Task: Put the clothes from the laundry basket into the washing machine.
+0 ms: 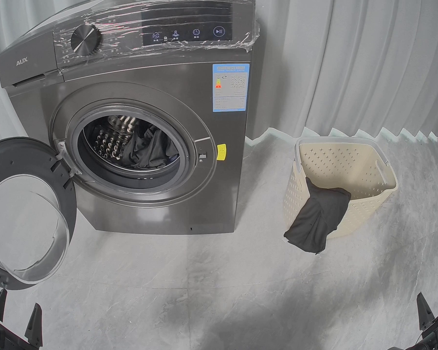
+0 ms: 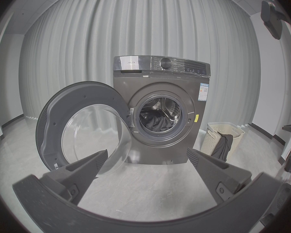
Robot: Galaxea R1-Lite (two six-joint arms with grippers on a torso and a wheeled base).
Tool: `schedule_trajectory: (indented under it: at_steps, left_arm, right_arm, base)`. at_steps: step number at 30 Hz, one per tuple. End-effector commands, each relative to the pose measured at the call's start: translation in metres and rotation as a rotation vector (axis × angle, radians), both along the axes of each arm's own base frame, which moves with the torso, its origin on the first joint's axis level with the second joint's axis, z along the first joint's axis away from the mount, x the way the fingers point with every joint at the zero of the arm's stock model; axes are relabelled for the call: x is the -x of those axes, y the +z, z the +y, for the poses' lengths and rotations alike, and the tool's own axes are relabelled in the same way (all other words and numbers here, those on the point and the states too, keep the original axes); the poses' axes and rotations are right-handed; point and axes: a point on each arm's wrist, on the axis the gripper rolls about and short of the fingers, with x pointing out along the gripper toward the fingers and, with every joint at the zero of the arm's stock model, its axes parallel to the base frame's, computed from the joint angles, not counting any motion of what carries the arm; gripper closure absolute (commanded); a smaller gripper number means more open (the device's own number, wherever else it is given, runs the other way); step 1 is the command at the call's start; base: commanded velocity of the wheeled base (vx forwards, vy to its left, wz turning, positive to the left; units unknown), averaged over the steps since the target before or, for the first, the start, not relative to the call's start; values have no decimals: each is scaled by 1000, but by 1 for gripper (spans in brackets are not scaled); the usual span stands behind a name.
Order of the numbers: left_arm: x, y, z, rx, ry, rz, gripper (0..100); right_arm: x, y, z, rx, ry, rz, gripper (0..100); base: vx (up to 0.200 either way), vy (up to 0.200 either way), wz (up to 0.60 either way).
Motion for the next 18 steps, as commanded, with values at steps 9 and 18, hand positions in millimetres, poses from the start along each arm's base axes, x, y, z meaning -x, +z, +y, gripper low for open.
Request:
schedule_trajectory:
  at_steps: [9, 18]
  left_arm:
    - [0, -3, 0, 1, 1, 1, 0]
    - [0, -3, 0, 1, 1, 1, 0]
  right_arm:
    - [0, -4, 0, 1, 1, 4, 0]
    - [0, -5, 0, 1, 1, 6, 0]
  base:
    - [0, 0, 0]
    - [0, -111, 0]
